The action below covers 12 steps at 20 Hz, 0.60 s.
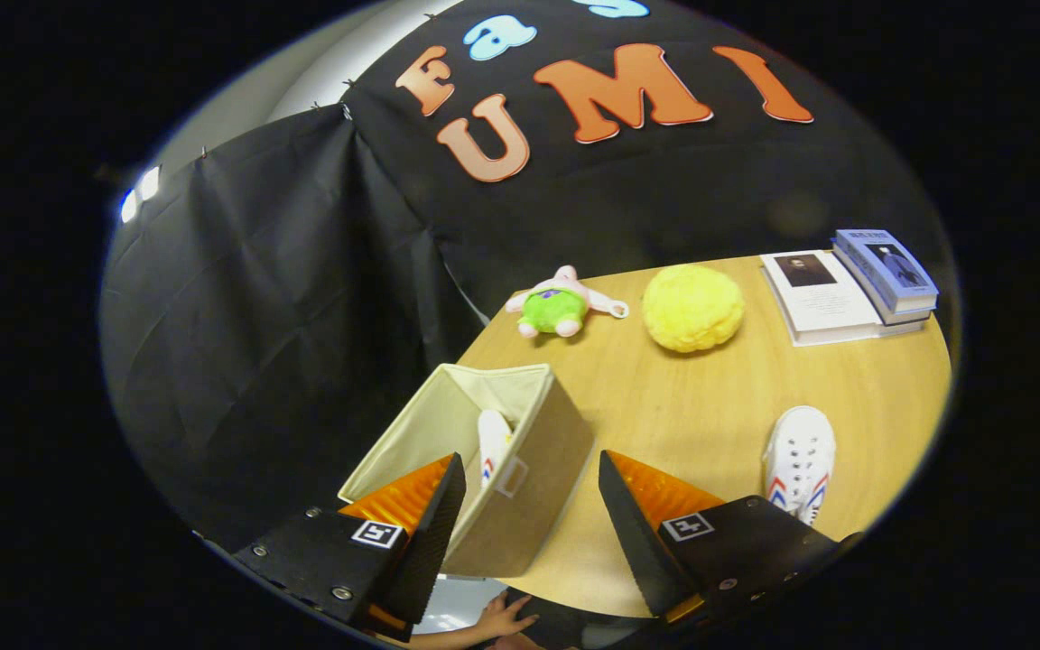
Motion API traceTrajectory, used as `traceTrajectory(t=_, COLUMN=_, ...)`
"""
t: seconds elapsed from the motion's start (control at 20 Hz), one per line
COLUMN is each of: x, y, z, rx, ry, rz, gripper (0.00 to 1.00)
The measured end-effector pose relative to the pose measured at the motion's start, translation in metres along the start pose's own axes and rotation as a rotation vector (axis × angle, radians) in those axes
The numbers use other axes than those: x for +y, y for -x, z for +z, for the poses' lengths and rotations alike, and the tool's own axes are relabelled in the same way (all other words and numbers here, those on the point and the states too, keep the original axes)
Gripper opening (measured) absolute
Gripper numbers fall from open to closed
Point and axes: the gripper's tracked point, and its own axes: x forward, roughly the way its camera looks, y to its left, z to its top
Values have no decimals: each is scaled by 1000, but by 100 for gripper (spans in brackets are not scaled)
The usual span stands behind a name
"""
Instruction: Open the storage box then place both shoes into the box .Put the left shoe in first, then the right shoe, with the right side of both shoes facing outward in a uniform manner.
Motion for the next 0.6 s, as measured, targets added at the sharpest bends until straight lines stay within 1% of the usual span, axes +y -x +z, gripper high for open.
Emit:
traceTrajectory(t=0.15, x=-51, y=11, z=-12, rx=15, ry=-40, rz=-80, gripper=89)
traceTrajectory(t=0.35, x=-123, y=23, z=-37, rx=55, ry=-62, rz=-215, gripper=93)
traceTrajectory(t=0.6, x=-183, y=27, z=-66, rx=111, ry=-85, rz=-317, gripper=93)
